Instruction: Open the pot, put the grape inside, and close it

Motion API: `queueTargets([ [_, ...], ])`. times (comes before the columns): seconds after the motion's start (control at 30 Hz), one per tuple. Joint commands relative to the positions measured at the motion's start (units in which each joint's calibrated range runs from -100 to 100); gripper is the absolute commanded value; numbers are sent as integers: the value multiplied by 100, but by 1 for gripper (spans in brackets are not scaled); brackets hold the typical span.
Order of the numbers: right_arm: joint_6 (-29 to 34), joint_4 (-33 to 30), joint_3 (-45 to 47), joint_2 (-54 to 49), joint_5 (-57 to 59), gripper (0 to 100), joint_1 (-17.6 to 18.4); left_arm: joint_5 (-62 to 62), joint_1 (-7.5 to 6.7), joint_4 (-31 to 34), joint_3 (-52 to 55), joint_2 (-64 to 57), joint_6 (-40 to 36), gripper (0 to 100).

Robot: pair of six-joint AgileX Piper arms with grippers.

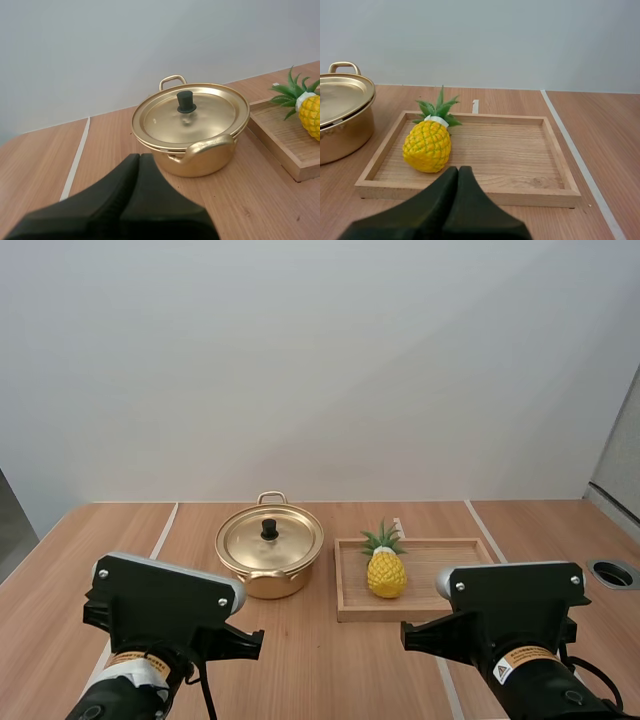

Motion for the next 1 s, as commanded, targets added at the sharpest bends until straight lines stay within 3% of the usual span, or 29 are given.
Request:
queueTargets([
  [0.0,-39,-30,24,-33,-116,0,12,3,33,34,0,-27,-11,0],
  [0.17,-39,-30,24,-33,-116,0,12,3,153,34,0,-27,-11,0],
  [0.97,-39,-30,24,-33,-116,0,12,3,153,34,0,-27,-11,0],
])
